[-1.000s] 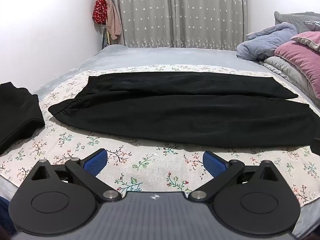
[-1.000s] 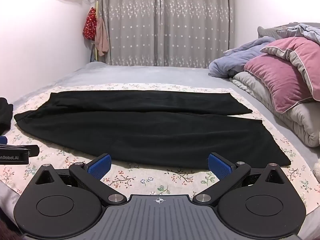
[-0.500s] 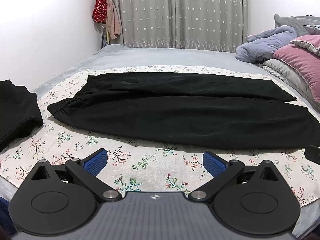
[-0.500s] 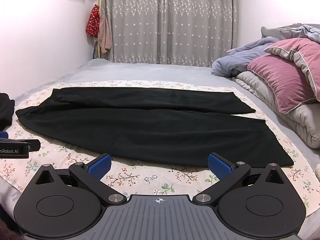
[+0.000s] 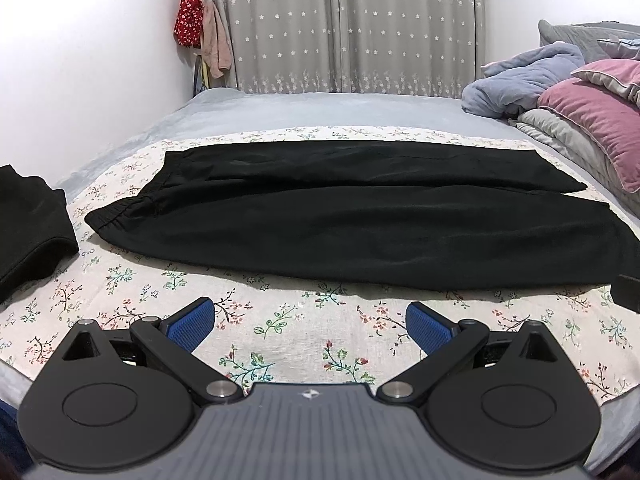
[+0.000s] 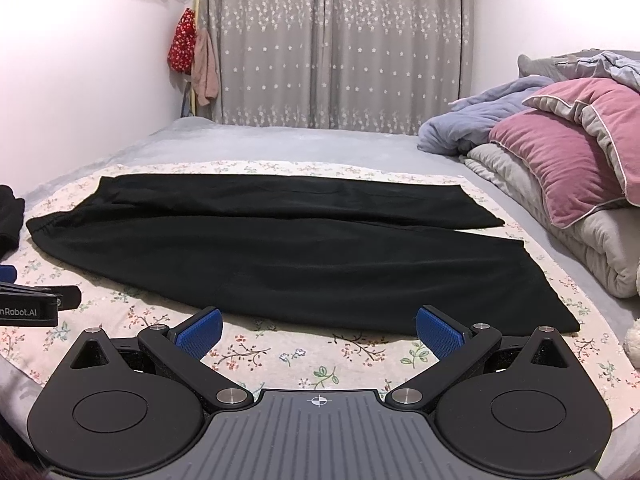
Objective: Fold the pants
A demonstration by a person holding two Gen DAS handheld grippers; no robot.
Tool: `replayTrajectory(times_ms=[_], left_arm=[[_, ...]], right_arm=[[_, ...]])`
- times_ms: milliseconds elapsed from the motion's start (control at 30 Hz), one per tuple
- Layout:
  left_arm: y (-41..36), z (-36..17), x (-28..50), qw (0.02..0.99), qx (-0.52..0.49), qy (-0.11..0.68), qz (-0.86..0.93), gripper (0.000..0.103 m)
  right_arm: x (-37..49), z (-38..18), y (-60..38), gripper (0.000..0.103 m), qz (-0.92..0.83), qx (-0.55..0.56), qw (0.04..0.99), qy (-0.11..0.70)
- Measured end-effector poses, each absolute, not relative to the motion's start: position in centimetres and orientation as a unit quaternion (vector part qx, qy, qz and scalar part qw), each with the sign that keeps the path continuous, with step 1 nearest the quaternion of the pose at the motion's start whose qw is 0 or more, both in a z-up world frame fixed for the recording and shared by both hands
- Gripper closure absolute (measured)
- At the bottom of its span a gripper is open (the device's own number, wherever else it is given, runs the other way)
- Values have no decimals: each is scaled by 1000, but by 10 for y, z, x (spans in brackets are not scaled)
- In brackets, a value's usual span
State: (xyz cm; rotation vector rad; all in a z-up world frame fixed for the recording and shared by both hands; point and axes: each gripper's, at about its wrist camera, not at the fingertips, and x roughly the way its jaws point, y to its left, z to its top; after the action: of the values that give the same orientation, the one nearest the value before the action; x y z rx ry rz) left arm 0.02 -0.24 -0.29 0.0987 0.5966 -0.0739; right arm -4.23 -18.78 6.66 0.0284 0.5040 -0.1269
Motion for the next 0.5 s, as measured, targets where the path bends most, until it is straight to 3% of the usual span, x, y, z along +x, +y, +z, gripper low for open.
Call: replayTrajectory(times_ms=[500], left_arm=[[1,-2,2,952,24,302,-37,8]], right_arm=[[-43,67,-190,0,-64,14,965,254]])
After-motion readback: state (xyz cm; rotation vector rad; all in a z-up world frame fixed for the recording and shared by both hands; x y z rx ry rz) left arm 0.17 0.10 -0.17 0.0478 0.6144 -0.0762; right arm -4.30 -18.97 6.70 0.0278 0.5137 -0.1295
